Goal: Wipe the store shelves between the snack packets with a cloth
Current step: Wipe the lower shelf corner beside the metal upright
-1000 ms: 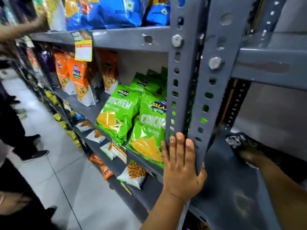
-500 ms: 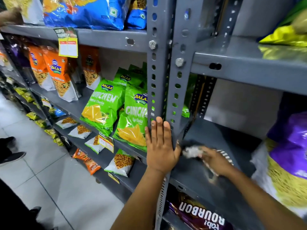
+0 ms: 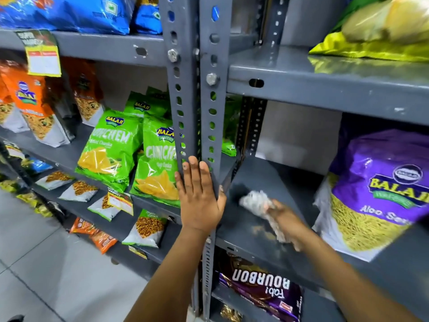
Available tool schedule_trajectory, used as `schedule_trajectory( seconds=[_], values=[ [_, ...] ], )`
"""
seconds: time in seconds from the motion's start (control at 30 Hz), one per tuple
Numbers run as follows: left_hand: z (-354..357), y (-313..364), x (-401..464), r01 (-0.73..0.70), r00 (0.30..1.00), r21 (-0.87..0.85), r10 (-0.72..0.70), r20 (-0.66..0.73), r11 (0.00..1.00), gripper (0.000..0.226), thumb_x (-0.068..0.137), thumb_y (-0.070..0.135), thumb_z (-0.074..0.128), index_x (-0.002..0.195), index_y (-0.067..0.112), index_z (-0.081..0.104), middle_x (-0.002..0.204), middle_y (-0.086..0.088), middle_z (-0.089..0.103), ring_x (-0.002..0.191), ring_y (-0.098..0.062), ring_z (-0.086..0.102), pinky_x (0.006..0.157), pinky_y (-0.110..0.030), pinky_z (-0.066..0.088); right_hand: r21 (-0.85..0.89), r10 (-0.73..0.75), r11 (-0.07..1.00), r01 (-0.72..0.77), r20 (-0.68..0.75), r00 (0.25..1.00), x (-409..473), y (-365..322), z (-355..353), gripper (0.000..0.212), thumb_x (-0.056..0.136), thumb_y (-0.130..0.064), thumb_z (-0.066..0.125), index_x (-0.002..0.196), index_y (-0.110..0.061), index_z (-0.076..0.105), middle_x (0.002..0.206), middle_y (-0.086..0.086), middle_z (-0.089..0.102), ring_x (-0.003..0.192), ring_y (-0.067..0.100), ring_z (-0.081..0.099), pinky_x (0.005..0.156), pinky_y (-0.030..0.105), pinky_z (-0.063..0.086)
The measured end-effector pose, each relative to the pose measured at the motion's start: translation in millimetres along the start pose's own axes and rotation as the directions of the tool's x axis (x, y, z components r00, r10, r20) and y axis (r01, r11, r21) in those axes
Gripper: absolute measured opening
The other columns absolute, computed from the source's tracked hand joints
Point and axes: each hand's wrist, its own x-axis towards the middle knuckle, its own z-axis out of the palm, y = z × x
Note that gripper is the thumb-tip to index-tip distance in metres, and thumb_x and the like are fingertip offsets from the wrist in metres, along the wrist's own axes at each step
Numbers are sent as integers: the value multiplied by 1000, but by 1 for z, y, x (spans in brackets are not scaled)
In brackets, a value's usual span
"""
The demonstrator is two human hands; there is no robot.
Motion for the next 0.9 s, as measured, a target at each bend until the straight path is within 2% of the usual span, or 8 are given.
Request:
schedule_trajectory(
  seconds=[0.07,0.17,0.23,0.33,0.53,0.63,0.73,0.9],
  values=[
    [0,1,1,-3,1000,-1,3,4,1000,87,83,36,41,142,11,-18,150,-2,-31,140,-21,-18,112,-48,1,-25,-32,999,30,-95,995,27,-14,-12,20,95,-19,49,112,-24,58,106,1,63,90,10,61,78,19,44],
    [2,-1,0,-5,1000,-18,5,2,1000,88,82,36,42,142,12,-19,150,-1,-31,140,-21,-19,113,-47,0,-230,-87,966,117,137,987,55,-16,5,30,95,-14,48,124,-18,53,127,5,58,110,13,60,106,33,42],
    [2,-2,-2,-17,1000,-23,17,0,1000,89,82,35,43,141,12,-20,150,0,-32,140,-21,-19,113,-46,-1,-540,20,830,139,278,961,56,-4,28,37,96,-27,46,133,-24,48,147,5,42,142,25,24,120,50,7],
    [0,-1,-1,-20,1000,-12,20,1,1000,87,84,35,42,141,12,-20,150,0,-32,140,-21,-19,114,-46,-1,-631,20,744,220,350,937,34,5,38,39,96,-28,43,136,-30,43,155,-6,25,147,19,-7,115,50,-16],
    [1,-2,-1,12,1000,-7,-12,21,1000,70,93,39,23,141,11,-19,150,-2,-31,140,-22,-18,113,-48,2,-602,119,745,288,545,830,-26,34,-6,42,95,-16,45,133,-32,45,151,-22,22,144,15,-2,118,52,-7],
    [-1,1,-1,22,999,1,-22,28,1000,70,93,39,24,141,11,-19,150,-2,-32,140,-22,-19,112,-49,2,-487,117,865,121,431,895,-25,-1,-25,41,96,-14,45,135,-25,44,147,5,42,136,27,36,113,31,29],
    [-5,3,0,4,999,20,-5,35,1000,81,89,34,36,140,11,-22,149,-1,-35,139,-21,-21,113,-46,-1,-383,-5,917,110,264,965,1,-30,-12,41,96,-9,45,137,-8,42,143,11,45,130,19,43,89,5,35],
    [-12,6,0,26,994,7,-27,108,1000,84,85,31,40,140,7,-19,148,-29,6,137,-37,-3,113,-46,-1,-677,54,727,110,217,975,9,12,27,42,98,-27,38,141,-23,36,157,0,23,147,25,-2,118,47,-8]
  ],
)
